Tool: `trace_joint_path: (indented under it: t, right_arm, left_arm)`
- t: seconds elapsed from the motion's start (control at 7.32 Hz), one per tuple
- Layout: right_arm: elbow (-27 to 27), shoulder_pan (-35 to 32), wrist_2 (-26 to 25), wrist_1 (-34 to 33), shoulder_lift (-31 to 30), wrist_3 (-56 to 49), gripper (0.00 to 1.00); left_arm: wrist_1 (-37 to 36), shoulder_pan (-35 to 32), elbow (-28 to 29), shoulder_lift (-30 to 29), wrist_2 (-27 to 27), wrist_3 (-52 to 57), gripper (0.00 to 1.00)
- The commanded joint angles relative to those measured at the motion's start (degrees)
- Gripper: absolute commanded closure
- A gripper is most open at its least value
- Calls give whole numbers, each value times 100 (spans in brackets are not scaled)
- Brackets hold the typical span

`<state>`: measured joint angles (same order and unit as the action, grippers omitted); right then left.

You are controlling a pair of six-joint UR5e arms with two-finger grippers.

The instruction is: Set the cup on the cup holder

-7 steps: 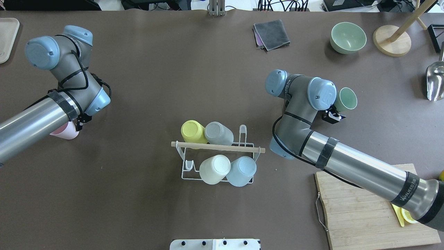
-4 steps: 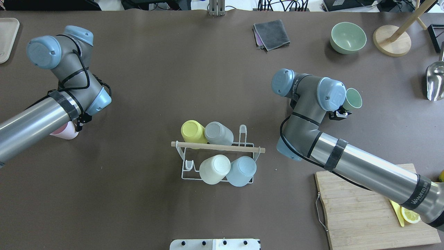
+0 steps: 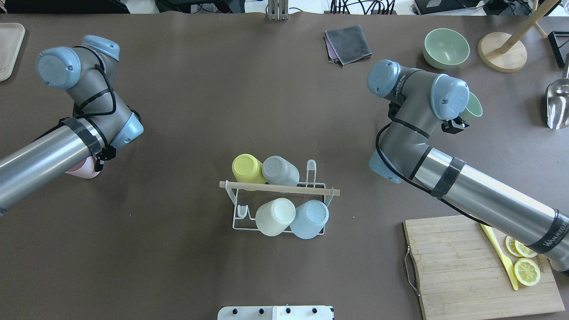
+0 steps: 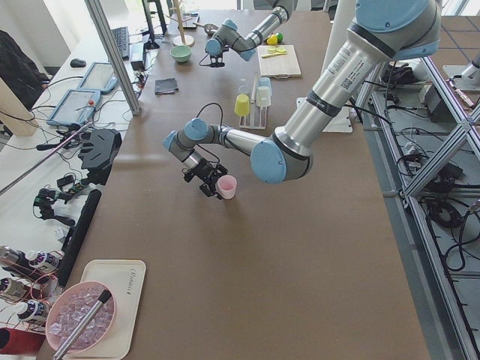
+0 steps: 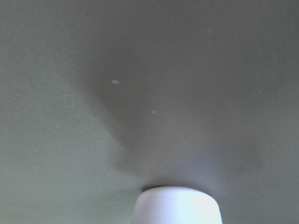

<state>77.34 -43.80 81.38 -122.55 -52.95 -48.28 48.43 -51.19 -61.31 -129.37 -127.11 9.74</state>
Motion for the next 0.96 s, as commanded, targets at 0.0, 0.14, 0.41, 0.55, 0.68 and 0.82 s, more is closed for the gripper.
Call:
trace_joint_path:
  t: [0.0, 0.14, 0.41, 0.55, 0.68, 0.82]
  right_arm:
    - [725, -321, 36, -5, -319, -497, 100]
    - [1147, -444, 184, -5, -565, -499, 100]
    - [1677, -821, 815, -5, -761, -499, 100]
    - [1923, -1050, 1236, -14, -778, -499, 100]
    - [2238, -1235, 1632, -14, -892, -499, 100]
    - [2546, -1376, 2071, -14, -1006, -481, 100]
  left_arm:
    - [-1, 4, 5, 35, -7, 80, 20]
    - [-18, -14, -30, 61, -7, 150, 59]
    - [-349, -197, -179, 105, 2, 430, 100]
    - [-674, -233, -345, 97, 11, 780, 100]
    - [-965, -303, -712, 97, 46, 932, 100]
    - [-1220, -382, -1238, 97, 37, 1012, 100]
